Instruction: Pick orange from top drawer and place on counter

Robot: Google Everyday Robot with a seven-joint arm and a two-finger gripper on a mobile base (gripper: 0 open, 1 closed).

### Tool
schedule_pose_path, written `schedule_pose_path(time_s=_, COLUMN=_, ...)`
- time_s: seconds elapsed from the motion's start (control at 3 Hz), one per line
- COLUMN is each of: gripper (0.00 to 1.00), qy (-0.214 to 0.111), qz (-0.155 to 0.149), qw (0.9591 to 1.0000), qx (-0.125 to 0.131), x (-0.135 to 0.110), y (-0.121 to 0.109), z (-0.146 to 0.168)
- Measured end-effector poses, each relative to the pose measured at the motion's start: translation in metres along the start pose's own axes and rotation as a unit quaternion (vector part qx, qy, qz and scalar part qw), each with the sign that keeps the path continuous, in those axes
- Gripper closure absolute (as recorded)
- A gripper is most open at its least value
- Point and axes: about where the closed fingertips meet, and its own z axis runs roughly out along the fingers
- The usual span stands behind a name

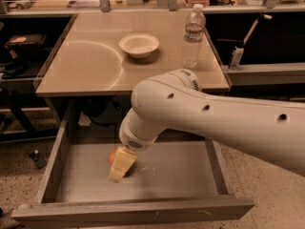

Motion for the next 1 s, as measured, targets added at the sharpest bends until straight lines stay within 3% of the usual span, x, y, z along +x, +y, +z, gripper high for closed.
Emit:
schedule_pose_path(time_s=0.67, gripper=0.00, qy=0.028, qz=0.021, qw=0.9990, qx=0.029, x=0.017, y=-0.032, z=0.055)
schedule_pose_path(time_s=1.0, gripper=0.00, qy=0.021, qz=0.042, qw=0.9985, qx=0.025, x=0.028, y=-0.038, z=0.073)
